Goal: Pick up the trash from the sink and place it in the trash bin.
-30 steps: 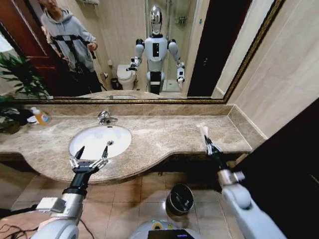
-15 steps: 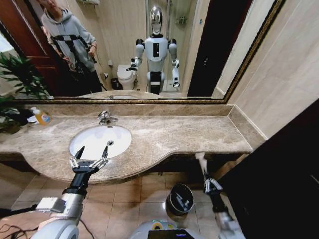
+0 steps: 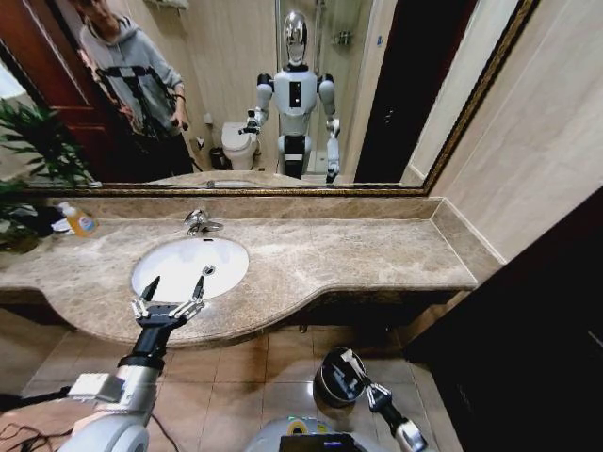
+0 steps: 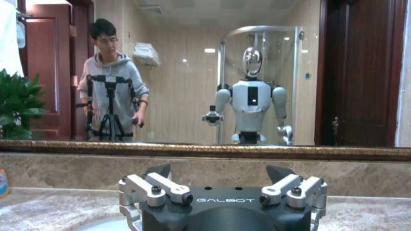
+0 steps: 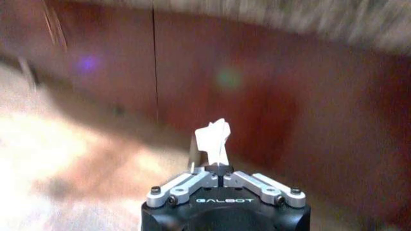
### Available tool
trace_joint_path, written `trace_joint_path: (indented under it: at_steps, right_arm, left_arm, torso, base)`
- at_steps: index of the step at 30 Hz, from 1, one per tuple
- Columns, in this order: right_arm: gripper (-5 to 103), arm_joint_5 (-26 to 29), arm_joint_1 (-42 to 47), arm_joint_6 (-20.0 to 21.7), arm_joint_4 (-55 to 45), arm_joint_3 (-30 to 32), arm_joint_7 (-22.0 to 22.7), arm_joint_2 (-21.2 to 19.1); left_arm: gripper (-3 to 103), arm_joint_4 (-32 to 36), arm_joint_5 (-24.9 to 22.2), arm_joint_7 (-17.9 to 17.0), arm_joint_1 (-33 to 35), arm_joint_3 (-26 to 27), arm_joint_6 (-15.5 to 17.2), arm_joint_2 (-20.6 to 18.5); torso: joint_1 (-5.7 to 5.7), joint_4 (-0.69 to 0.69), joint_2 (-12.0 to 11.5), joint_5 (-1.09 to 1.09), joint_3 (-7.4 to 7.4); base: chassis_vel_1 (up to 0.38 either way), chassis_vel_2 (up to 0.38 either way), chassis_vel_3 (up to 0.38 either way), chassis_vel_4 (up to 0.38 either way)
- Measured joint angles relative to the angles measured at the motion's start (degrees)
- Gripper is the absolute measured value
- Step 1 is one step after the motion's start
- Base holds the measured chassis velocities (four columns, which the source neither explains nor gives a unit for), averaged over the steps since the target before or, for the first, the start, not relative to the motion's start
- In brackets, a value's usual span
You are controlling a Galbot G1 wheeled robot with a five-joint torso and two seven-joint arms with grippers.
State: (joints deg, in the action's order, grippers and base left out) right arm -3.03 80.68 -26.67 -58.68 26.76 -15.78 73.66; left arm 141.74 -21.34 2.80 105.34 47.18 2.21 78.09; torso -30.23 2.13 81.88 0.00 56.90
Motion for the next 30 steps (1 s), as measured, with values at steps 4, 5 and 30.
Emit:
trace_joint_path:
  at_steps: [4,5,30]
  right_arm:
    - [0,-4.46,-3.69,6.85,3.72,-0.56,-0.14,1.03]
    - [0,-4.46,-3.69,6.85,3.72,-0.56,-0.14,1.03]
    - [73,5.59,-2.5,12.82,-3.85,7.58,4.94,3.07]
  left_arm:
    - [100,0.0,0.0,0.01,0.0,-0.01,0.0,0.0]
    - [100,0.0,0.0,0.01,0.0,-0.01,0.0,0.0]
    - [100,0.0,0.0,0.0,0.0,0.0,0.0,0.0]
  torso:
    - [0.0,-0.02,0.0,-0.01,0.0]
    - [0.0,-0.02,0.0,-0.01,0.0]
    - [0.01,-0.02,0.01,-0.02,0.0]
  base:
    - [0.0,0.0,0.0,0.0]
    - [0.0,0.0,0.0,0.0]
    - [0.0,0.0,0.0,0.0]
